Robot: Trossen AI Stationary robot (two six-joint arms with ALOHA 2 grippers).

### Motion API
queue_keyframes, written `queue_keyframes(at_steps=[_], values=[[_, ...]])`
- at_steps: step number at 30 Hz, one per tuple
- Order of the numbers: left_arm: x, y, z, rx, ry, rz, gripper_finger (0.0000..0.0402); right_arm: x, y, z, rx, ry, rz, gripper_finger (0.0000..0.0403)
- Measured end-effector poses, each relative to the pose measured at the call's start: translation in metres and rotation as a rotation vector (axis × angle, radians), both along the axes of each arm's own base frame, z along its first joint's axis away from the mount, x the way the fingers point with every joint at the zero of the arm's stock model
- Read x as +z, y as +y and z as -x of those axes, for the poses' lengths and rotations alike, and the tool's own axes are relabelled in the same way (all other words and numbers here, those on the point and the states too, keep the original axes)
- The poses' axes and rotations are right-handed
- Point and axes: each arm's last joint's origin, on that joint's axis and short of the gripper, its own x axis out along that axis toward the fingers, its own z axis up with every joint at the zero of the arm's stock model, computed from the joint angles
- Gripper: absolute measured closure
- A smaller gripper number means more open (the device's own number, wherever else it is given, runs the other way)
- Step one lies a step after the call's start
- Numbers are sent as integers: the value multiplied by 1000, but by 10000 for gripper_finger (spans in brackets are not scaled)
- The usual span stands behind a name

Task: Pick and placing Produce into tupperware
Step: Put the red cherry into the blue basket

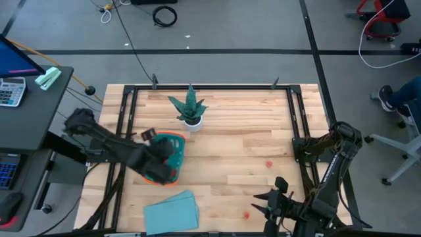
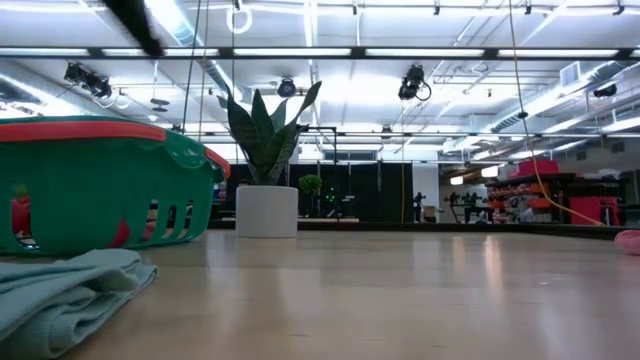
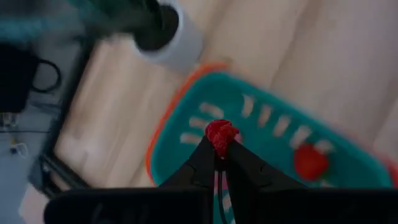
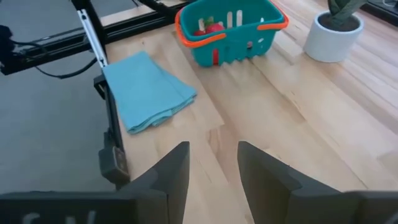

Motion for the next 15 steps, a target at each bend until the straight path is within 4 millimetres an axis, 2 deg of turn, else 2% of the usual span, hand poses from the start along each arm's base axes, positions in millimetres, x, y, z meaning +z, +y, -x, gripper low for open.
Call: queue_keyframes(at_steps=[3, 7, 11, 15], values=[[-25, -1, 22, 63, 23, -8, 370, -2, 3, 1, 4, -1, 8, 258], [-57, 10, 45, 168, 38, -30, 365, -3, 2, -1, 0, -10, 22, 258], [-87, 16, 47, 231, 72, 53, 339, -3, -2, -6, -10, -7, 43, 258], [-107, 20, 46, 224, 97, 109, 288, -2, -8, -14, -17, 5, 76, 258]])
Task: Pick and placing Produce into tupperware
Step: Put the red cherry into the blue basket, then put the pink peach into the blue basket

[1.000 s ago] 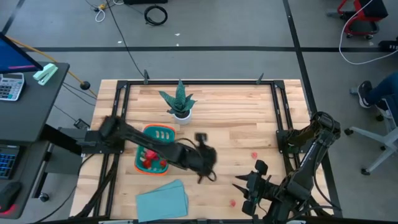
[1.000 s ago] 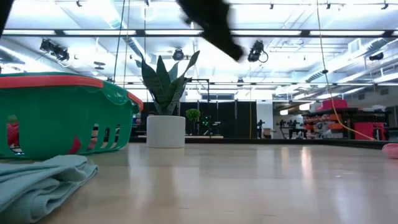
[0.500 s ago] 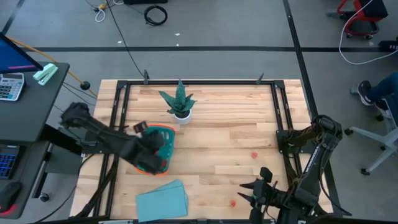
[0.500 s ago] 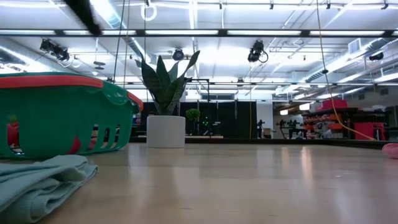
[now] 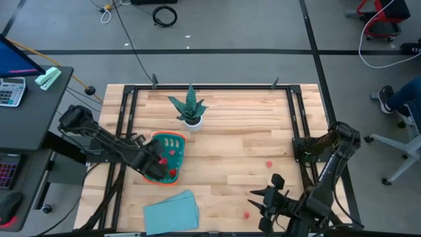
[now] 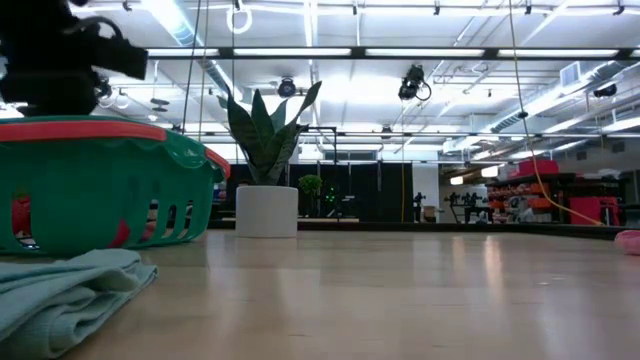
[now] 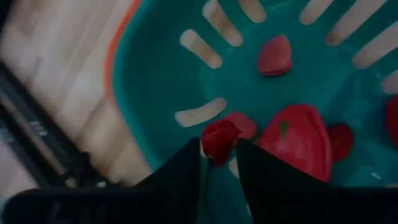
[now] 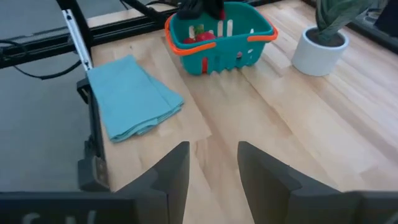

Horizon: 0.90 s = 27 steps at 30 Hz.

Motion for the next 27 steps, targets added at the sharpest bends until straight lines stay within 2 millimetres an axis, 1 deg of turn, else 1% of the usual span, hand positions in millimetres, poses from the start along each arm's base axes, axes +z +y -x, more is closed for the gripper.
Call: queue_keyframes(at_steps=[2, 6, 10, 12, 15, 19, 24, 27], values=[[-4, 3, -1, 4, -1, 3, 261, 0, -3, -4, -1, 8, 21, 258], [-2, 2, -6, 6, -39, 25, 213, 0, -10, -12, -24, 14, 33, 258], [7, -1, -13, -39, -62, 41, 188, -1, -17, -19, -31, 49, 46, 258], [16, -4, -17, -63, -80, 53, 184, -7, -23, -22, -42, 90, 43, 258], [34, -7, -24, -129, -89, 60, 186, -24, -35, -24, -95, 177, 31, 258], [70, -11, -33, -245, -106, 63, 200, -57, -54, -20, -174, 308, 28, 258], [113, -17, -45, -318, -247, 101, 214, -92, -76, -12, -307, 420, -10, 258], [130, -19, -50, -355, -315, 109, 219, -107, -85, -7, -368, 506, -50, 258]])
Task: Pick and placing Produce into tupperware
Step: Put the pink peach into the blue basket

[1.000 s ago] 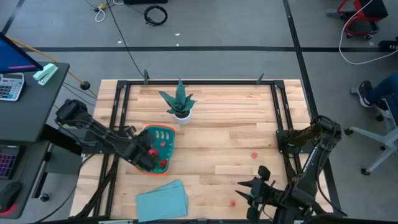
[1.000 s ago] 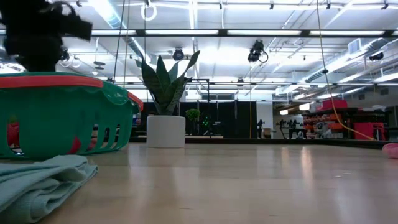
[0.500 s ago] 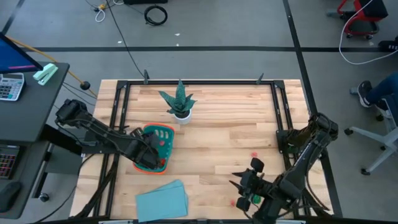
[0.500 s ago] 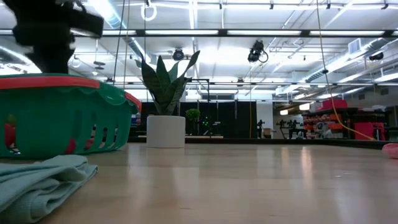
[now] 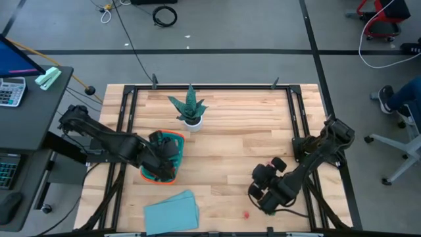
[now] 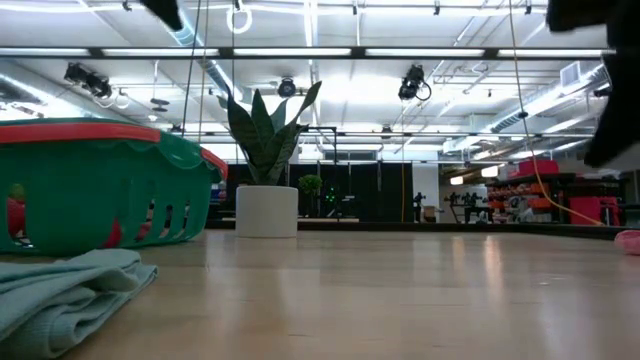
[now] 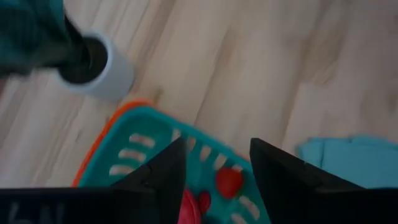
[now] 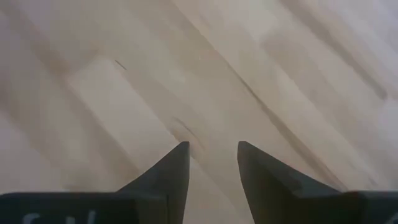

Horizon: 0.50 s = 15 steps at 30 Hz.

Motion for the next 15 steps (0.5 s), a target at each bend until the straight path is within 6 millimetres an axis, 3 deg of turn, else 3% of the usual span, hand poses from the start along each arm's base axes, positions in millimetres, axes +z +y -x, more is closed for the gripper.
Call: queue_keyframes(at_steps=[5, 15], values=[[10, -1, -4, -63, -49, -51, 225, -12, -13, 7, -64, 151, -27, 258], [4, 0, -11, -48, -41, -98, 229, -28, -28, 18, -137, 280, -37, 240]])
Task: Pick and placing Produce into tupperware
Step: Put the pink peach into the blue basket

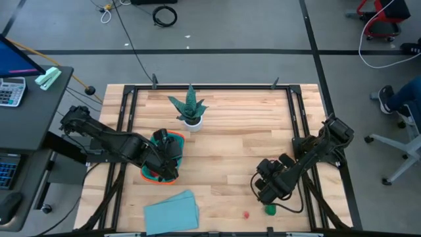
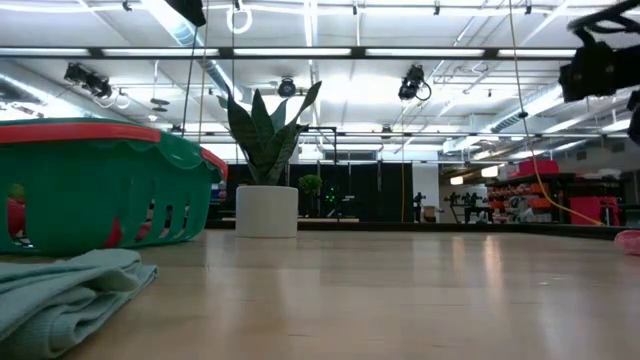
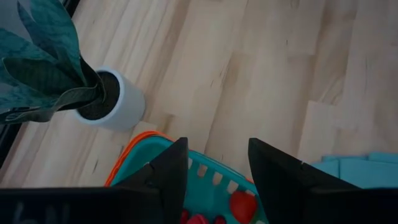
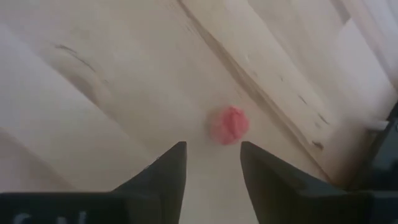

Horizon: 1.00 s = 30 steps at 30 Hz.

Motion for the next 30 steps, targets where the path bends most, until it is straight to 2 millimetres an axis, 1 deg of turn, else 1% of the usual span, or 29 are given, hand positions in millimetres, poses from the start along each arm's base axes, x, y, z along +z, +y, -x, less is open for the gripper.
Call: queue_keyframes(at_steps=[8, 13, 19, 24, 27, 30], values=[[0, 0, 0, 0, -2, 1, 229, -11, -15, 1, -64, 54, -7, 188], [0, 0, 0, -1, -1, 1, 232, -26, -26, 3, -94, 41, -18, 171], [0, 0, 0, -1, -1, 2, 232, -42, -37, 11, -188, -44, -10, 174], [0, 0, 0, -1, -1, 2, 235, -44, -35, 10, -278, -110, 6, 187], [0, 0, 0, -1, -1, 2, 238, -44, -34, 7, -287, -164, 13, 202], [0, 0, 0, 0, -2, 3, 239, -47, -36, 8, -338, -204, 20, 220]])
